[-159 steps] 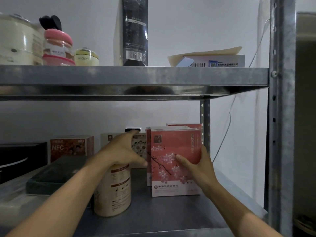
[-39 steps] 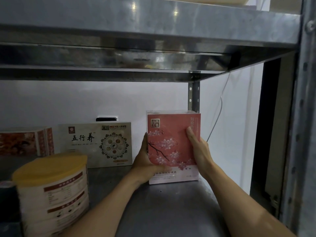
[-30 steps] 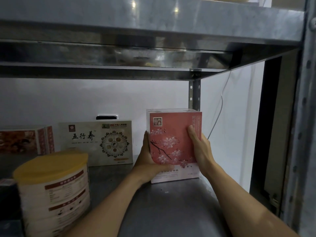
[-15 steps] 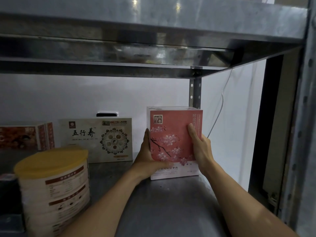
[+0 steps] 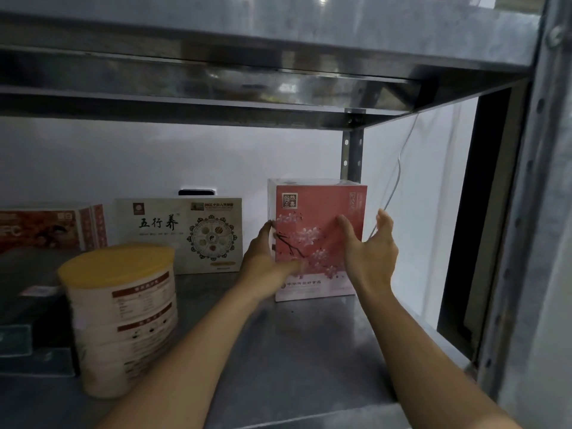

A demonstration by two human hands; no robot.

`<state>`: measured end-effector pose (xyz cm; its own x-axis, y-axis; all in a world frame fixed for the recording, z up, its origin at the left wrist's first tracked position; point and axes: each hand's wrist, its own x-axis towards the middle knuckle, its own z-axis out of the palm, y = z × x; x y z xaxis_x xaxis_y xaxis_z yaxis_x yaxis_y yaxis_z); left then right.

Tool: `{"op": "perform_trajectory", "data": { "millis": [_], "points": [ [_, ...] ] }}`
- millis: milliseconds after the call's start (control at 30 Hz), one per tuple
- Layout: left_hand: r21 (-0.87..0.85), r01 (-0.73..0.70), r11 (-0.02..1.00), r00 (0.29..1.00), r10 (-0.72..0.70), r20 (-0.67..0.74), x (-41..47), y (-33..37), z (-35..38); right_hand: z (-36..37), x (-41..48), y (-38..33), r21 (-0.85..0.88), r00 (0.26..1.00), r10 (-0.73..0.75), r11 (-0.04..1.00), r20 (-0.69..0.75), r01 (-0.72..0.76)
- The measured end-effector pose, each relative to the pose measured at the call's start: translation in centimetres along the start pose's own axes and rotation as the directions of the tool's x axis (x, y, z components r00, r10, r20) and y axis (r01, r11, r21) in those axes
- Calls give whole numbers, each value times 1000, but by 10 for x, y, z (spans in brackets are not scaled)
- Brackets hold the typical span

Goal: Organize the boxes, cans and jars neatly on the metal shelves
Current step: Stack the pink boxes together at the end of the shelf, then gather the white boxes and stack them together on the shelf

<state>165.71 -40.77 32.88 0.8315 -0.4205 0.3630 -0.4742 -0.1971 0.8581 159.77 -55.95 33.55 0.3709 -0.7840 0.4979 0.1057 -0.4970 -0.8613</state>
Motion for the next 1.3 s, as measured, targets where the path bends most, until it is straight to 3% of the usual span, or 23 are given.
{"op": "perform_trajectory", "data": {
  "millis": [133, 267, 500, 633, 767, 1000, 1300],
  "points": [
    [40, -16, 999, 1000, 17, -11, -26, 13, -7, -10, -25, -6, -140, 981, -178, 976, -73, 167],
    [-4, -16, 1000, 1000, 16, -20, -60, 17, -19, -32, -72, -21, -36, 949, -302, 951, 95, 306],
    [7, -22, 1000, 994, 23, -105, -132, 23, -53, -60, -144, -46, 235, 887, -334, 934, 318, 268],
    [25, -31, 999, 971, 36, -237, -179, 35, -73, -67, -174, -59, 361, 859, -343, 910, 380, 204],
    [44, 27, 999, 921, -8, -389, -239, 32, -92, -66, -219, -65, 444, 779, -372, 886, 505, 136],
    [59, 295, 954, 726, -184, -662, -371, 21, -132, -69, -322, -71, 522, 554, -401, 850, 730, -73],
    [-143, 484, 863, 380, -355, -854, -556, 8, -133, -95, -469, -50, 391, 145, -363, 864, 920, -318]
  ]
}}
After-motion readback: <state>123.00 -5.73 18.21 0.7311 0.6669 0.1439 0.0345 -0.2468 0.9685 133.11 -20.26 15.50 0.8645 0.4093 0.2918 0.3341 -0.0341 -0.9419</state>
